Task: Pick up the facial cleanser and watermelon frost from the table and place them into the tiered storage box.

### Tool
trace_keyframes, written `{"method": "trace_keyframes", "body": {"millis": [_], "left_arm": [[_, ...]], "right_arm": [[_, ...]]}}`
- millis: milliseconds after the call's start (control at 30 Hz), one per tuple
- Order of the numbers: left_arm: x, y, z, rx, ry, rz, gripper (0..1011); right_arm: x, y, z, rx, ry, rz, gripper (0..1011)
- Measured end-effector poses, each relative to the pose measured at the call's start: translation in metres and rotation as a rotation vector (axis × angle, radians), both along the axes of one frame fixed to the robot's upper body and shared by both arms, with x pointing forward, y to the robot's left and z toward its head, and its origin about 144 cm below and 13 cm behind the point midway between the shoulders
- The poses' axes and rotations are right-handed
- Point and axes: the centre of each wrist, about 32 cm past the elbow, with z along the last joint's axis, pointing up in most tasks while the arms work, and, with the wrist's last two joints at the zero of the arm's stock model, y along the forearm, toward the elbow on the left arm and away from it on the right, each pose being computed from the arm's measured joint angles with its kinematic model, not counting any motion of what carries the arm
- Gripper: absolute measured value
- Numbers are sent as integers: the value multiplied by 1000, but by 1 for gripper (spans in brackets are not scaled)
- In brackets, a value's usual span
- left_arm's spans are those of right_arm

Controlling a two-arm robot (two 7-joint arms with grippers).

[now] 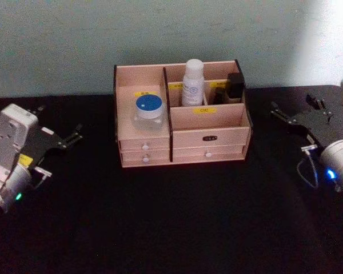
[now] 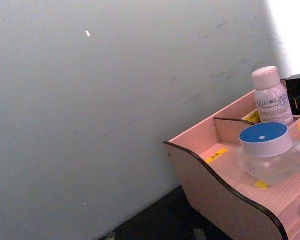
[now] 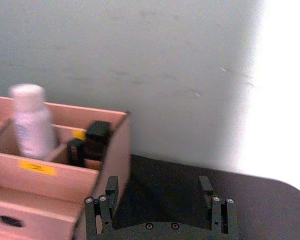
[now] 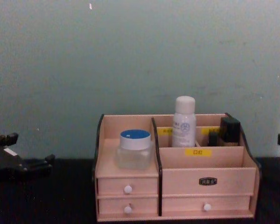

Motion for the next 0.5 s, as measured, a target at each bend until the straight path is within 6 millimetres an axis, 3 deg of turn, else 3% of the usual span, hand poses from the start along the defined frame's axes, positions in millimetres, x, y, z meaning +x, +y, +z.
{"method": "trace_keyframes", "body": {"millis": [233, 500], "left_arm": [[0, 0, 0, 0, 0, 0, 1001], [0, 0, 0, 0, 0, 0, 1001]], "right_arm": [[7, 11, -19, -13, 47, -69, 1002], [8, 12, -21, -15, 58, -74, 1002]]}}
